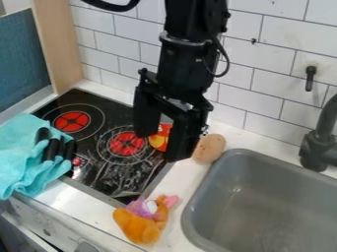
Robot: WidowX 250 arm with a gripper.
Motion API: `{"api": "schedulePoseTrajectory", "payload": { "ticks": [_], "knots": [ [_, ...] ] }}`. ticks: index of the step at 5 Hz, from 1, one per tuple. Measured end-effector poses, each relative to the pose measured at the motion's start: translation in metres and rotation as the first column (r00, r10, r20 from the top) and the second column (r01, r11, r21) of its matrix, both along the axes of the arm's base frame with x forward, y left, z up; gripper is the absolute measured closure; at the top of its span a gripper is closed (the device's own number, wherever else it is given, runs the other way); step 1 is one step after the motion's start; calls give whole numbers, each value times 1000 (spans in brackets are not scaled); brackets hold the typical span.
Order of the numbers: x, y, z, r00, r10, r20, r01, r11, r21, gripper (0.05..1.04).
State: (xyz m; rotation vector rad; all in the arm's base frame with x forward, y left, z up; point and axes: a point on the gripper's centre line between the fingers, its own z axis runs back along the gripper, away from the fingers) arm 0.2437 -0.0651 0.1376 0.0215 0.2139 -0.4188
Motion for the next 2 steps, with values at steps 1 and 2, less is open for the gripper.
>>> {"api": "schedulePoseTrajectory", "payload": {
  "ticks": [1, 2],
  "knots": [
    [-2, 1, -8, 1000, 2, -27, -2, 1000, 6, 83],
    [-10, -1, -26, 999, 1, -40, -1, 1000, -20, 83]
  ]
}}
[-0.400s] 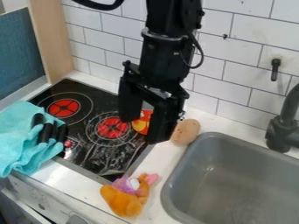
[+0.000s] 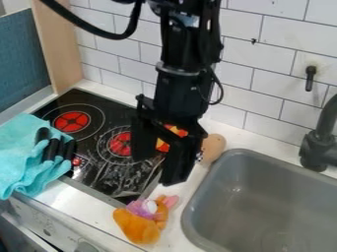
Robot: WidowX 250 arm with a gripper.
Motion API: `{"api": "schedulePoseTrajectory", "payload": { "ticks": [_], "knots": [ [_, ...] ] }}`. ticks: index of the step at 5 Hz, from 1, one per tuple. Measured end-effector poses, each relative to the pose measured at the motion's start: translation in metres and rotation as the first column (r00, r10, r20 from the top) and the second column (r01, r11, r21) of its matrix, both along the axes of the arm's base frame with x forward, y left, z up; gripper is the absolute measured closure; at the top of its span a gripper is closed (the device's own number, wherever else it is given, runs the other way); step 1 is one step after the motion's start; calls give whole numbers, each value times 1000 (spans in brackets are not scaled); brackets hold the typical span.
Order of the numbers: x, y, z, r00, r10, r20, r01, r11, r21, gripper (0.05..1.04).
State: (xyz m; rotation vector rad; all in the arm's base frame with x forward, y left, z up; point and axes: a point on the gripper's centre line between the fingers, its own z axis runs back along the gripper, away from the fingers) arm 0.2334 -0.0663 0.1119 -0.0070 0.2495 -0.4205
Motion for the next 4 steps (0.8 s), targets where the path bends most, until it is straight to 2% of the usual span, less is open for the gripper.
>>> {"api": "schedulePoseTrajectory", "payload": {
  "ticks": [1, 3, 4],
  "knots": [
    [-9, 2, -12, 1000, 8, -23, -8, 1000, 2, 83],
    [-10, 2, -34, 999, 31, -20, -31, 999, 10, 83],
    [-7, 2, -37, 999, 52, 5, -52, 999, 9, 83]
  ]
}}
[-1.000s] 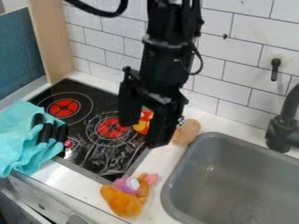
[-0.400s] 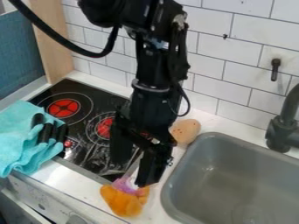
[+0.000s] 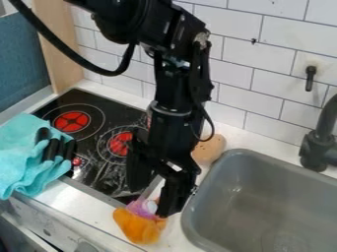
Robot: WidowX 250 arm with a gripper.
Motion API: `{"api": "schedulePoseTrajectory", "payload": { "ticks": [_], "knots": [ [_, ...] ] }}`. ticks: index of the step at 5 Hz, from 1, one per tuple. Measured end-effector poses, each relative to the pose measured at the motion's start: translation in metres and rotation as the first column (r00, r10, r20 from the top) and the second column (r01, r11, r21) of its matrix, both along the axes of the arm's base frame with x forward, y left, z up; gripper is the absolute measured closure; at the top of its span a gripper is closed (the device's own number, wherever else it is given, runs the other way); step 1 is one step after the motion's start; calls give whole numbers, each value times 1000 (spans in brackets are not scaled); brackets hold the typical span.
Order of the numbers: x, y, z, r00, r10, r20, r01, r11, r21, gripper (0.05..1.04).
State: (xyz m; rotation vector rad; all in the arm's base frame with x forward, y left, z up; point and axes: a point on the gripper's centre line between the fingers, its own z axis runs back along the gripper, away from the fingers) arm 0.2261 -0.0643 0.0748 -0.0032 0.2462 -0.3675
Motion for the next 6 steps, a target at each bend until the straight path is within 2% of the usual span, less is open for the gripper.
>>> {"api": "schedulePoseTrajectory", "payload": {
  "ticks": [1, 3, 4, 5, 6],
  "knots": [
    [-1, 1, -6, 1000, 15, 17, -15, 1000, -2, 83],
    [-3, 11, -25, 998, 61, 3, -61, 998, 0, 83],
    [-3, 11, -26, 998, 69, 5, -69, 998, 3, 83],
    [-2, 11, -32, 997, 71, -1, -71, 997, 5, 133],
    [-4, 10, -40, 997, 79, -3, -79, 997, -2, 342]
  ]
}}
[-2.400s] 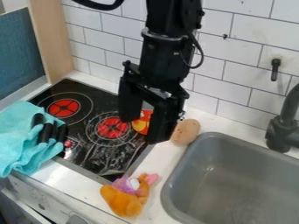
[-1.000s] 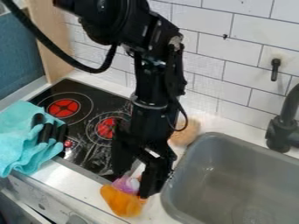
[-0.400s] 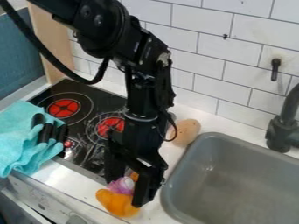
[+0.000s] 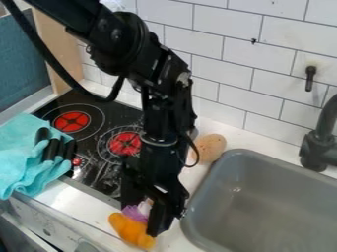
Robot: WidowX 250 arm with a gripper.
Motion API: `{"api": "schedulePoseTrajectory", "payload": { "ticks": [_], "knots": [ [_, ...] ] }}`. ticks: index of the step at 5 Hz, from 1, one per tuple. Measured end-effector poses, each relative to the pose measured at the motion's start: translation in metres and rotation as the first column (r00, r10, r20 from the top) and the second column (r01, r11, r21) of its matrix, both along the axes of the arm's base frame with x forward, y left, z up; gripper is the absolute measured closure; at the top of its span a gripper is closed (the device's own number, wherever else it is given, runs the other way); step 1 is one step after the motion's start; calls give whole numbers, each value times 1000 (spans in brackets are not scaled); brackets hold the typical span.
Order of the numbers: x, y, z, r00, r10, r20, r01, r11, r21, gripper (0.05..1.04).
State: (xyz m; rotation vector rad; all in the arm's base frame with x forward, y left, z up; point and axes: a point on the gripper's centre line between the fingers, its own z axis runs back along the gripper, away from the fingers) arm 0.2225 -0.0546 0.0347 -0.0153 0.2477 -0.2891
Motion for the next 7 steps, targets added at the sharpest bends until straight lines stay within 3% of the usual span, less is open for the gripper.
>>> {"api": "schedulePoseTrajectory", "payload": {
  "ticks": [1, 2, 3, 5, 7],
  "knots": [
    [-1, 2, -1, 1000, 1, -1, -1, 1000, -18, 478],
    [-6, 5, 4, 1000, -5, -8, 5, 1000, -23, 547],
    [-7, 7, 20, 1000, 1, 26, -1, 1000, -17, 626],
    [-2, -2, 27, 998, -7, 61, 6, 1000, 21, 643],
    [-6, 26, 66, 994, 37, 102, -48, 992, 115, 643]
  ]
}}
